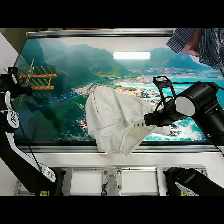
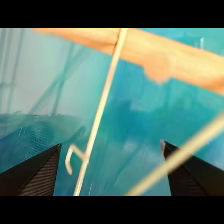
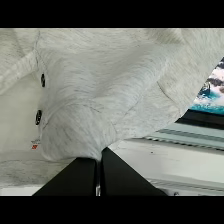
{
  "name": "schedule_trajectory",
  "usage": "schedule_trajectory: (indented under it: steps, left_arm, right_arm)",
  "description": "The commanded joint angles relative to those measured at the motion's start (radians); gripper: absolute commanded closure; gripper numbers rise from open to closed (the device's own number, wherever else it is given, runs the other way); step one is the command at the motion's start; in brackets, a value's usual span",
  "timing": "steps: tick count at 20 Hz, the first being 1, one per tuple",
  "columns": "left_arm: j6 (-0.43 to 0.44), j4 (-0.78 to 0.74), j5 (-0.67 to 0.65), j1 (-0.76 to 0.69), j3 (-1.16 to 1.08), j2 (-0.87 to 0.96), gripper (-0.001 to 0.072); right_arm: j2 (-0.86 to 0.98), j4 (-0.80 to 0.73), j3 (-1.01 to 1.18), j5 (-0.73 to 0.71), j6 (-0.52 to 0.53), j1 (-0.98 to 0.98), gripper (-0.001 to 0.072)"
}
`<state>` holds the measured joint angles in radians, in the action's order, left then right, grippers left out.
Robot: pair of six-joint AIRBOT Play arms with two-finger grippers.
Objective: Fold the clothes and pants, and hang the long-sleeved shirts on hangers.
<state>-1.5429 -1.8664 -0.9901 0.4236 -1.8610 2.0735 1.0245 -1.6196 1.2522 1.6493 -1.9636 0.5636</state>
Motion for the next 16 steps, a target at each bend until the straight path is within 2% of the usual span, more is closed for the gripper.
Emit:
schedule_trajectory:
  steps: [1, 4, 5, 6, 9, 10, 11, 13, 14, 16]
  left_arm:
    - [-0.001, -0.001, 0.013, 0.002, -0.027, 0.047, -0.0013]
    - [-0.002, 0.001, 0.014, 0.002, -0.027, 0.053, -0.0013]
    - [-0.002, 0.001, 0.012, 0.002, -0.027, 0.053, 0.0065]
    - [-0.002, 0.001, 0.005, 0.002, -0.027, 0.052, 0.0215]
    - [-0.002, 0.001, -0.005, 0.002, -0.027, 0.052, 0.0259]
    - [-0.002, 0.001, -0.014, 0.002, -0.027, 0.052, 0.0462]
    - [-0.002, 0.002, -0.020, 0.002, -0.027, 0.052, 0.0531]
    - [-0.002, 0.001, -0.026, 0.002, -0.027, 0.052, 0.0533]
    - [-0.002, 0.001, -0.033, 0.002, -0.027, 0.052, 0.0675]
    - [-0.002, 0.001, -0.043, 0.002, -0.027, 0.052, 0.0696]
  right_arm:
    - [0.000, 0.000, 0.000, 0.000, 0.000, 0.001, 0.0692]
    - [0.000, 0.000, 0.000, 0.000, 0.000, 0.001, 0.0692]
    - [0.000, 0.000, 0.000, 0.000, 0.000, 0.001, 0.0691]
    - [0.000, 0.000, 0.000, 0.000, 0.000, 0.001, 0.0692]
    - [0.000, 0.000, 0.000, 0.000, 0.000, 0.001, 0.0692]
    - [0.000, 0.000, 0.000, 0.000, 0.000, 0.001, 0.0692]
    - [0.000, 0.000, 0.000, 0.000, 0.000, 0.001, 0.0691]
    - [0.000, 0.000, 0.000, 0.000, 0.000, 0.001, 0.0692]
    - [0.000, 0.000, 0.000, 0.000, 0.000, 0.001, 0.0692]
    - [0.000, 0.000, 0.000, 0.000, 0.000, 0.001, 0.0691]
